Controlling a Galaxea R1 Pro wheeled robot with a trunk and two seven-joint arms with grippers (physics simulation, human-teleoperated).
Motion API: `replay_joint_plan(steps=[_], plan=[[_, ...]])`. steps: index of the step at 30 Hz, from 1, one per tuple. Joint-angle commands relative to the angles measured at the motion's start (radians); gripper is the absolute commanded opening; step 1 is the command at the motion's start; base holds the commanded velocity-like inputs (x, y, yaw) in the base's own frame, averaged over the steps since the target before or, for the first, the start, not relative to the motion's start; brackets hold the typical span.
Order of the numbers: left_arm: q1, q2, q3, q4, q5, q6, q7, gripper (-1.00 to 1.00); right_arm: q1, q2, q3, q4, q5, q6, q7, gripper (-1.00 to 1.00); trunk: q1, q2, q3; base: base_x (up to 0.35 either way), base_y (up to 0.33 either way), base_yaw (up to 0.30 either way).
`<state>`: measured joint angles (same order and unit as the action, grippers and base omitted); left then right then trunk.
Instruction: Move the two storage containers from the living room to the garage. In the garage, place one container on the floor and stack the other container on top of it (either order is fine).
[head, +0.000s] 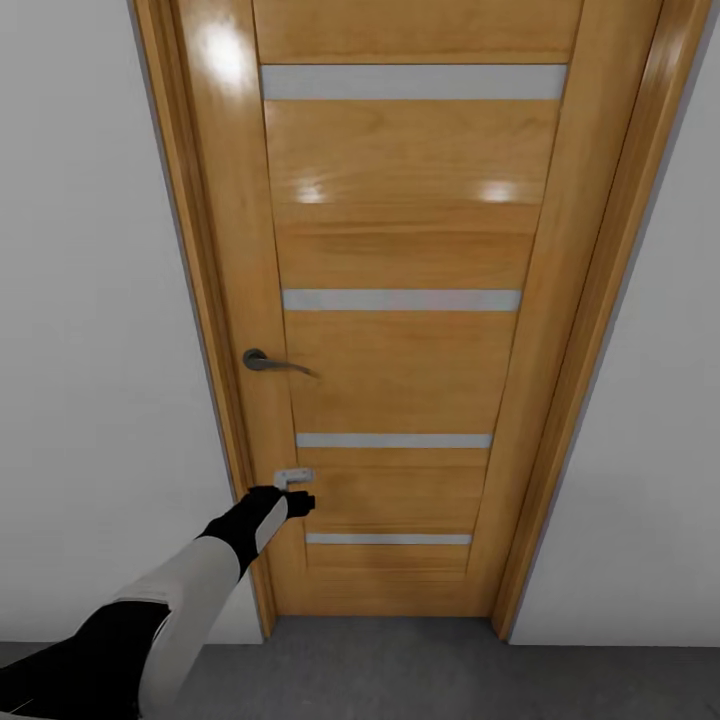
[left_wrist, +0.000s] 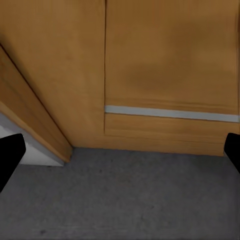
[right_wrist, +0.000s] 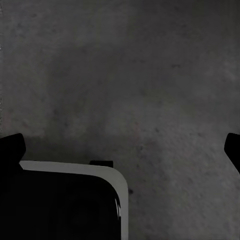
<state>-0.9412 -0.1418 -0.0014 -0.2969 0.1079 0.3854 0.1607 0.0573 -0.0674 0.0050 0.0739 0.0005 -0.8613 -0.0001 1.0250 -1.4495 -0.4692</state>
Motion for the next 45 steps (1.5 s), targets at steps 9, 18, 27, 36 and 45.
replay_joint_plan(steps=[9, 18, 27, 36, 45], plan=[[0.001, -0.004, 0.000, 0.069, 0.011, -0.096, 0.006, 1.00, -0.001, -0.001, 0.001, 0.001, 0.000, -0.006, 0.005, 1.00, 0.000, -0.001, -0.001, 0.048, 0.000, 0.000], [0.001, -0.010, 0.000, 0.074, 0.013, -0.107, 0.006, 1.00, 0.058, 0.000, 0.001, 0.002, -0.001, -0.012, 0.006, 1.00, 0.000, -0.001, -0.001, 0.251, 0.000, 0.000], [0.001, -0.012, 0.001, 0.074, 0.013, -0.109, 0.006, 1.00, 0.100, 0.015, 0.001, 0.001, -0.002, -0.076, 0.006, 1.00, 0.000, -0.001, -0.001, 0.026, 0.000, 0.000], [0.001, -0.010, 0.001, 0.074, 0.010, -0.109, 0.006, 1.00, 0.101, 0.026, 0.001, 0.001, -0.001, -0.079, 0.006, 1.00, 0.000, -0.001, -0.001, 0.214, 0.000, 0.000], [0.001, -0.010, 0.001, 0.074, 0.011, -0.109, 0.007, 1.00, 0.101, 0.025, 0.001, 0.001, 0.001, -0.079, 0.006, 1.00, 0.000, -0.001, -0.001, 0.322, 0.000, 0.000]])
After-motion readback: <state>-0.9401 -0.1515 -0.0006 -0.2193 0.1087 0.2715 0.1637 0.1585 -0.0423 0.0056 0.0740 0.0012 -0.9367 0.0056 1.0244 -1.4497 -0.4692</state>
